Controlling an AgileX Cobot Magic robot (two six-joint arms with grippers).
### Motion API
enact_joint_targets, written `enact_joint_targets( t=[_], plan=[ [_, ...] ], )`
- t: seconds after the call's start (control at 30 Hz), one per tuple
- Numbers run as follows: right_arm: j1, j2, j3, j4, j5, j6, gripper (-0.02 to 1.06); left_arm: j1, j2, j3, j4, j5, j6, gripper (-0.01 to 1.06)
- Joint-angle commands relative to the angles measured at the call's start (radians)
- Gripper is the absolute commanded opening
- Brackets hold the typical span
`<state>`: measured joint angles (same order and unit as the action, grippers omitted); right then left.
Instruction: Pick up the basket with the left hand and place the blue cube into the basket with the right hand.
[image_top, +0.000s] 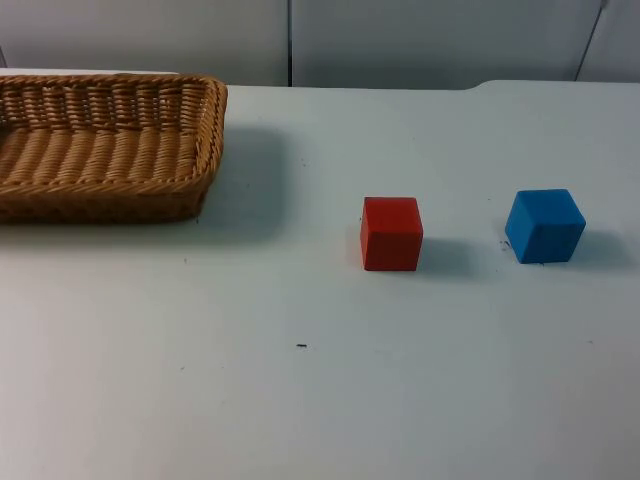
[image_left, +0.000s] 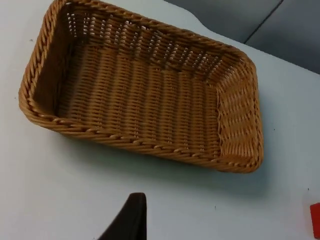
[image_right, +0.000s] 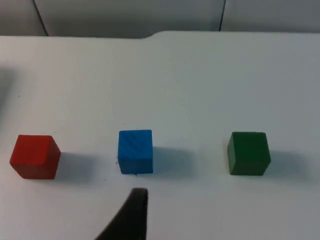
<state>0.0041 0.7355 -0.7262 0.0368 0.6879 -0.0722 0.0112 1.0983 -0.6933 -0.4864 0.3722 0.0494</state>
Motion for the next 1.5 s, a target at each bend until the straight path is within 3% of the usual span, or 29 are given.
enact_joint_targets(
  t=[0.0, 0.23, 0.3, 0.5, 0.7, 1.0, 1.47],
  plan=[
    [-0.007, 0.050, -0.017, 0.017, -0.021, -0.006, 1.04, -0.007, 0.061, -0.007, -0.079, -0.074, -0.004, 1.04],
    [-0.007, 0.119, -0.043, 0.021, -0.050, -0.009, 1.04, -0.007, 0.233, -0.007, -0.261, -0.168, -0.004, 1.04],
    [-0.007, 0.119, -0.044, 0.021, -0.097, -0.014, 1.04, -0.007, 0.331, -0.010, -0.329, -0.202, -0.004, 1.04],
    [-0.007, 0.119, -0.045, 0.021, -0.172, -0.014, 1.04, -0.007, 0.506, -0.088, -0.356, -0.204, -0.004, 1.04],
    [-0.007, 0.121, -0.045, 0.014, -0.249, -0.014, 1.04, -0.022, 0.657, -0.196, -0.473, -0.167, -0.004, 1.04],
    [-0.007, 0.187, -0.045, 0.016, -0.242, -0.017, 1.04, -0.065, 0.816, -0.298, -0.659, -0.213, -0.004, 1.04],
    [-0.007, 0.197, -0.045, 0.020, -0.260, -0.017, 1.04, -0.065, 0.908, -0.306, -0.840, -0.264, -0.006, 1.04]
  ],
)
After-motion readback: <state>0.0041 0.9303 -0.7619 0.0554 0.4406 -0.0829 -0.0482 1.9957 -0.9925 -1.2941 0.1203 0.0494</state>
